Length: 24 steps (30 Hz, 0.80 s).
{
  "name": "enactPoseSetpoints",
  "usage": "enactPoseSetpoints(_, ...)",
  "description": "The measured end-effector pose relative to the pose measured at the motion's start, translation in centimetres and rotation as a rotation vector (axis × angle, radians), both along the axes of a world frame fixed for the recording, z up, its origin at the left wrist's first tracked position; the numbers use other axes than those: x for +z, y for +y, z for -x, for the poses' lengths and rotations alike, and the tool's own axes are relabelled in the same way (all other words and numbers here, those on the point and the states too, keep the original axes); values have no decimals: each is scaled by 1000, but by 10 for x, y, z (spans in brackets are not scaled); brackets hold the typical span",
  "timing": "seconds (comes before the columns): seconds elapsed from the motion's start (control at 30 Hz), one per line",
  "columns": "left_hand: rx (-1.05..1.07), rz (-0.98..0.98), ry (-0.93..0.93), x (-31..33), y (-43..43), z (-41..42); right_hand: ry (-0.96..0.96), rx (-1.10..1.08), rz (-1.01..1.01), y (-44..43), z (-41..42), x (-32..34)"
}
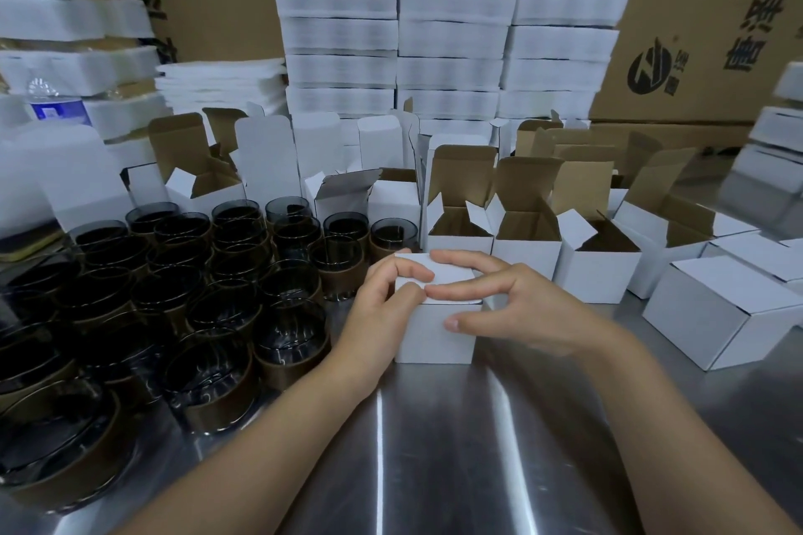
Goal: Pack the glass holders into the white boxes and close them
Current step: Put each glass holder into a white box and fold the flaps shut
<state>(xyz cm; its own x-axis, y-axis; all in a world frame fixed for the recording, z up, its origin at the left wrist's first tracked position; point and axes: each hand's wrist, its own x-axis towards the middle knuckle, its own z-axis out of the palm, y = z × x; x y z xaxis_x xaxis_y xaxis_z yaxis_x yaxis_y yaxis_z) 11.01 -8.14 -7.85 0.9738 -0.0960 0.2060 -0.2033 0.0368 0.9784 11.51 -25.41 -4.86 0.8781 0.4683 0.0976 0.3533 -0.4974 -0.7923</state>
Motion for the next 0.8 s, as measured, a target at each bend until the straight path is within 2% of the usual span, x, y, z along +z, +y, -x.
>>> enactPoseSetpoints(0.3, 20, -48, -37, -2, -3, 3, -3, -40, -71, 1, 1, 0)
enactPoseSetpoints(0.5, -27, 99, 7, -5, -3, 1, -40, -130, -6, -11, 16, 2)
enactPoseSetpoints(0.63, 7, 60, -17, -6, -3, -1, -134, -309, 103, -35, 39, 0)
enactPoseSetpoints(0.8, 1, 37, -31, -7, -2, -2, -398, -700, 437, -75, 73, 0)
